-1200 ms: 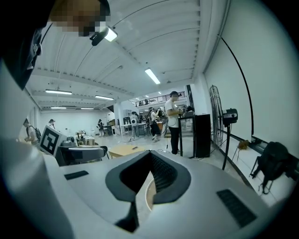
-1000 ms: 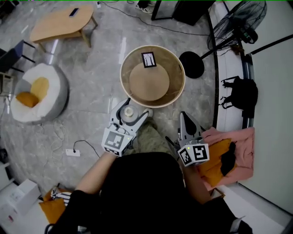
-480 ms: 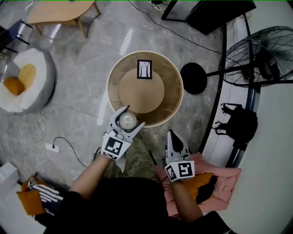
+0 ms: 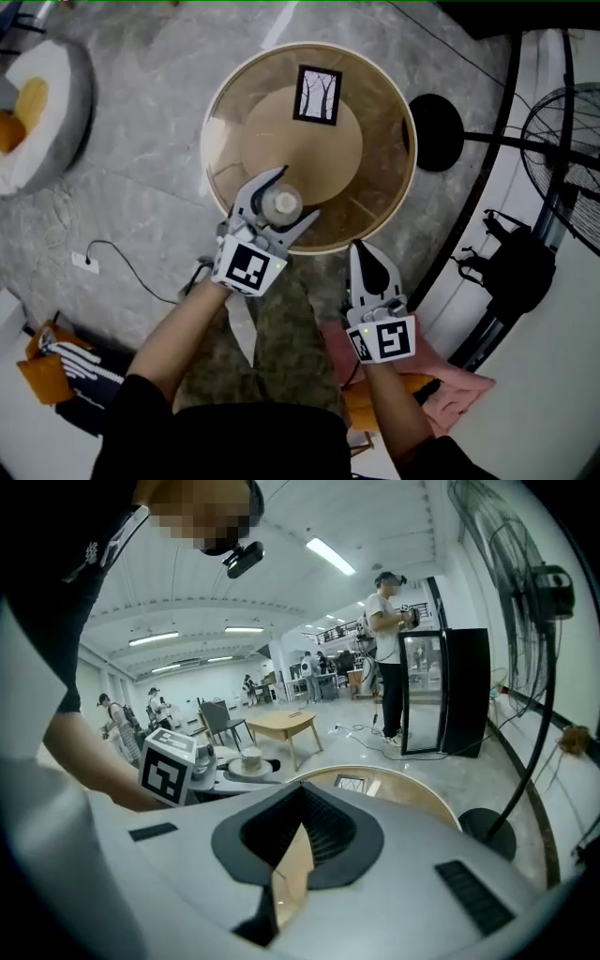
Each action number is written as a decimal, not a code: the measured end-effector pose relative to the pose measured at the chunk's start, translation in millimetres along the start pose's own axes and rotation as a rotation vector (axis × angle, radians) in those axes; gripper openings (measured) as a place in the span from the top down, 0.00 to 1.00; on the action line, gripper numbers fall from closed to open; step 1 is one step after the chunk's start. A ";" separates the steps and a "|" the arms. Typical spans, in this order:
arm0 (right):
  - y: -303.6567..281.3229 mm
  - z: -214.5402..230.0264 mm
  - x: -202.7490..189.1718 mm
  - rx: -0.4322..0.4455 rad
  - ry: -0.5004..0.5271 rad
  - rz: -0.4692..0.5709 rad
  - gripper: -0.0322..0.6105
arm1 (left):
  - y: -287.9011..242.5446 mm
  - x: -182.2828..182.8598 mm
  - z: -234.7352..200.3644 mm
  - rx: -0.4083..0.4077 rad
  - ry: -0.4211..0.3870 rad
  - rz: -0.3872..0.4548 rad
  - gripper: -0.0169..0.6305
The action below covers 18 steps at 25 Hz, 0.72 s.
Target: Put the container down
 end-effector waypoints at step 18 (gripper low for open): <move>-52.6 39.2 -93.3 -0.097 -0.015 -0.109 0.92 | -91.3 -103.3 -25.4 0.007 0.047 -0.111 0.43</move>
Point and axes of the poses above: the fingertips, and each gripper's own axes: y backward along the fingers, z to its right, x out of its top, the point moved 3 cm from there along y, backward along the fingers, and after that the axes turned 3 degrees about -x, right-handed, at the moved point
